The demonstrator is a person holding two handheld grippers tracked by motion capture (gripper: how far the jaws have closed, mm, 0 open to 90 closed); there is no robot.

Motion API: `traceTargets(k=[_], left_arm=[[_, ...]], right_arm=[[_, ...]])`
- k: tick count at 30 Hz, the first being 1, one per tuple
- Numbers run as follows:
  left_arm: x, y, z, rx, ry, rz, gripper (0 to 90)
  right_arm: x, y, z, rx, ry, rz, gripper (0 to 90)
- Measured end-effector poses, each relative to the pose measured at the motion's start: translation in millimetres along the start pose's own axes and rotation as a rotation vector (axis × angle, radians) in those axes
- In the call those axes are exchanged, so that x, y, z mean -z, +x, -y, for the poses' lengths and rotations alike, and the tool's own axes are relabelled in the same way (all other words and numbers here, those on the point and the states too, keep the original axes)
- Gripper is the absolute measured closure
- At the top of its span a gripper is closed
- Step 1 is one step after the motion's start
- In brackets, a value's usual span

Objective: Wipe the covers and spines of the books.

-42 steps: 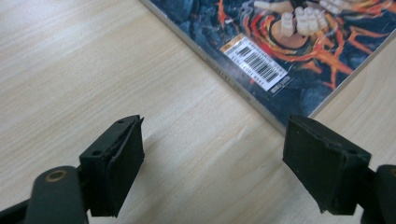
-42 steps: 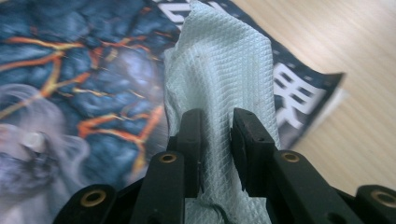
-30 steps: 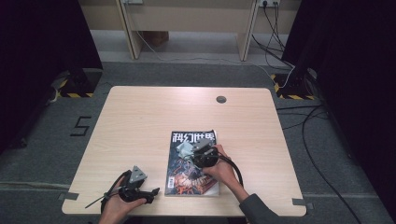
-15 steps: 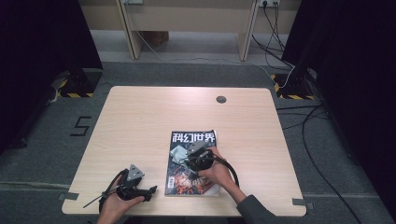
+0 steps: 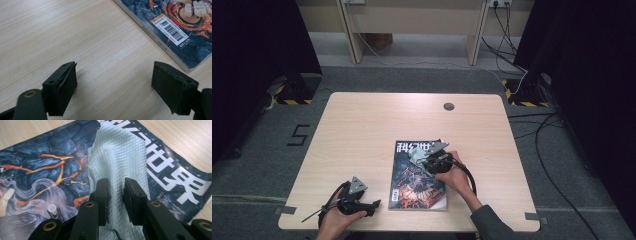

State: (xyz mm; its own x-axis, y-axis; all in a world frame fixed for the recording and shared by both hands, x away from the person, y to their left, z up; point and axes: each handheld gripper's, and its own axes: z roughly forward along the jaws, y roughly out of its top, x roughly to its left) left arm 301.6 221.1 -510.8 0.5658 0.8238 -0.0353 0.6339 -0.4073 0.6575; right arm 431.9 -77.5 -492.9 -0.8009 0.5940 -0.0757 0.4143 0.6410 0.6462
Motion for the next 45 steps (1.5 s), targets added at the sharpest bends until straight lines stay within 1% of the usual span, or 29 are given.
traceTargets(k=[4,6,7,8,10,11,12,13,14,15,16,19,20,21,22,25,26,28,30,31,33,34,35,36,37,38,42,44,45], left_arm=[[-0.1,-0.4,-0.1,-0.002,0.001,-0.002,19.8],[-0.4,-0.8,0.1,-0.002,-0.001,-0.004,19.3],[-0.2,-1.1,0.3,-0.001,-0.001,-0.002,19.2],[0.2,-1.2,0.5,-0.007,0.003,-0.004,19.1],[-0.3,-1.4,0.2,-0.006,0.002,-0.003,18.6],[-0.3,-1.4,0.2,-0.006,0.002,-0.003,18.4],[-0.3,-1.3,0.6,-0.007,0.000,-0.002,18.3],[-0.1,-1.3,0.8,-0.007,-0.001,-0.002,18.3],[-0.1,-1.3,0.8,-0.007,-0.001,-0.002,18.4],[-0.1,-1.2,0.7,-0.007,0.000,-0.003,18.4],[-0.5,-1.3,0.1,-0.003,0.000,-0.003,18.4],[-0.3,-0.9,0.2,-0.001,0.001,-0.003,18.6],[-0.3,-0.9,0.2,-0.001,0.001,-0.003,18.9],[-0.2,-0.5,0.2,-0.002,0.001,-0.004,18.9],[0.1,-0.3,0.2,-0.001,0.002,-0.005,19.3],[1.2,1.1,-0.2,0.007,-0.007,-0.009,19.6],[1.8,1.4,-0.4,0.009,-0.011,-0.011,19.7],[2.6,1.9,-0.5,0.016,-0.016,-0.016,19.8],[2.4,2.2,-0.4,0.020,-0.021,-0.015,19.8],[2.6,2.9,-0.3,0.020,-0.018,-0.019,19.8],[2.8,2.9,-0.3,0.022,-0.019,-0.018,19.7],[2.8,2.9,-0.3,0.022,-0.019,-0.018,19.7],[2.8,2.7,-0.4,0.021,-0.020,-0.017,19.8],[3.0,2.8,-0.4,0.017,-0.017,-0.018,19.8],[2.7,2.9,-0.4,0.018,-0.016,-0.019,19.7],[2.7,2.9,-0.4,0.018,-0.016,-0.019,19.8],[2.5,2.9,-0.5,0.017,-0.014,-0.019,19.7],[2.5,2.9,-0.5,0.018,-0.014,-0.019,19.7],[2.5,2.8,-0.5,0.017,-0.014,-0.019,19.7]], right_arm=[[-0.6,6.7,-2.3,0.037,0.011,0.033,73.6],[-1.8,12.1,-3.6,0.044,0.005,0.009,73.6],[-2.2,15.1,-4.7,0.054,0.005,0.012,73.6],[-3.0,19.2,-5.8,0.061,0.003,0.003,73.6],[-4.8,26.9,-8.3,0.082,0.001,-0.024,73.5],[-4.8,26.9,-8.3,0.082,0.001,-0.024,73.5],[-5.1,37.0,-10.9,0.102,0.006,-0.037,73.5],[-5.6,42.8,-11.8,0.096,0.010,-0.055,73.5],[-6.1,47.0,-13.0,0.123,0.006,-0.065,73.5],[-6.1,47.0,-13.0,0.123,0.006,-0.065,73.5],[-6.8,57.0,-14.4,0.147,0.002,-0.092,73.5],[-6.5,70.6,-16.0,0.176,-0.001,-0.115,73.4],[-6.5,70.6,-16.0,0.176,-0.001,-0.115,73.4],[-6.8,74.4,-15.9,0.178,-0.003,-0.129,73.3],[-5.8,80.4,-15.6,0.194,-0.006,-0.137,73.1],[-4.8,84.3,-14.7,0.206,-0.008,-0.145,73.1],[-5.0,83.8,-14.5,0.207,-0.011,-0.150,73.0],[-4.8,82.2,-14.3,0.193,-0.009,-0.159,73.5],[-4.9,81.1,-14.1,0.195,-0.013,-0.157,73.7],[-4.0,78.8,-13.3,0.194,-0.008,-0.150,73.8],[-2.2,73.7,-10.6,0.174,-0.006,-0.135,73.8],[-2.2,73.7,-10.6,0.174,-0.006,-0.135,73.8],[1.3,64.7,-5.9,0.153,-0.003,-0.114,73.8],[1.3,64.7,-5.9,0.153,-0.003,-0.114,73.8],[5.3,56.7,-1.0,0.133,0.002,-0.092,73.8],[7.6,51.8,2.3,0.118,0.000,-0.079,73.8],[18.3,31.6,16.1,0.069,0.007,-0.035,73.8],[23.4,23.3,22.4,0.048,0.011,-0.011,73.9],[23.4,23.3,22.4,0.048,0.011,-0.011,73.9]])
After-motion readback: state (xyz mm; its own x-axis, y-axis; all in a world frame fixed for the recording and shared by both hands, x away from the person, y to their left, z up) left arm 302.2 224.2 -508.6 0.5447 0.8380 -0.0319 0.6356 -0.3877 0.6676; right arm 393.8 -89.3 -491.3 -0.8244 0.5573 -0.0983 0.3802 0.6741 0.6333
